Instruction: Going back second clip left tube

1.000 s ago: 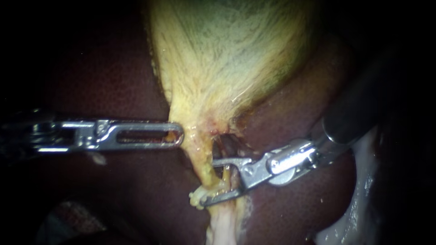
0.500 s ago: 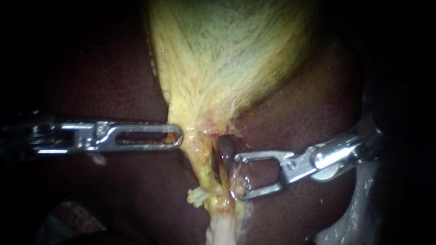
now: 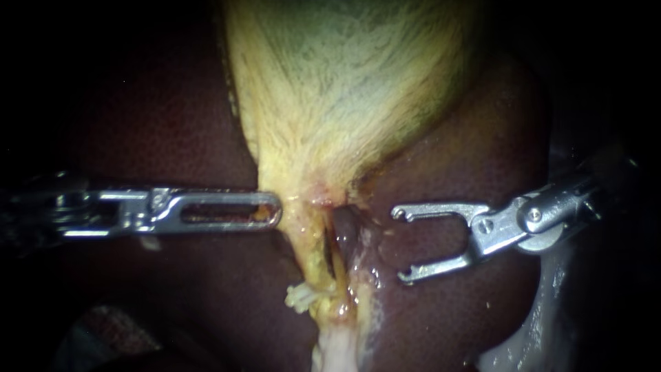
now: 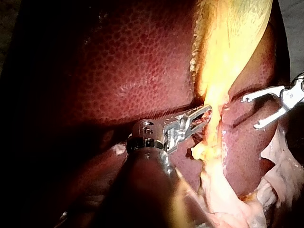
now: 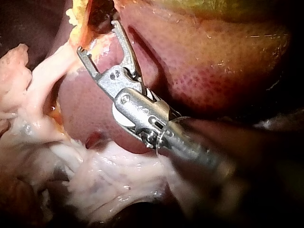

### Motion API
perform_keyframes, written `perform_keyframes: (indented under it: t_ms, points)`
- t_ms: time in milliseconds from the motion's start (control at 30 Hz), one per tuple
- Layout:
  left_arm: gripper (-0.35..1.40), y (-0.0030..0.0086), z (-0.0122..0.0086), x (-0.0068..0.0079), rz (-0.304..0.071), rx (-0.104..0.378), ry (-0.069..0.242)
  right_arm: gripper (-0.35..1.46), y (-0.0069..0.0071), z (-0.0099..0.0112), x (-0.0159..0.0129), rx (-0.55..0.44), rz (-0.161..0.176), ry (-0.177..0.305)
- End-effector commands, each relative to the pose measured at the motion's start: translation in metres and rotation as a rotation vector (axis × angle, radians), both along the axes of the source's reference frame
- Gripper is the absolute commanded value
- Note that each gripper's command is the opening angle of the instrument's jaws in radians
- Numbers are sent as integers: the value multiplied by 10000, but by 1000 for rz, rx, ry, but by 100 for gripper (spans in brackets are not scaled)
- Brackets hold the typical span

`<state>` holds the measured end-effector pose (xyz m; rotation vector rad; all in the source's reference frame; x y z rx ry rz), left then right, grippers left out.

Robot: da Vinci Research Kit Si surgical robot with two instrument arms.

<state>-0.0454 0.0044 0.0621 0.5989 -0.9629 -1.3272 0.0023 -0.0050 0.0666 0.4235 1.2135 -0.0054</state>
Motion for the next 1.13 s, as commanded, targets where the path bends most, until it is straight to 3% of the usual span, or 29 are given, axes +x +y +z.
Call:
perform_keyframes:
  t_ms: [33,200,500,1133]
  points:
    - [-35,-1,4,-2,8,3,4,60,0,0,0,-6,-3,1]
    - [-35,-7,22,-14,30,7,17,60,0,0,-1,-11,-5,3]
    - [-35,-14,33,-31,44,27,17,60,0,0,-3,-27,-11,8]
    - [-35,-15,35,-35,46,32,16,60,0,-1,-5,-32,-14,10]
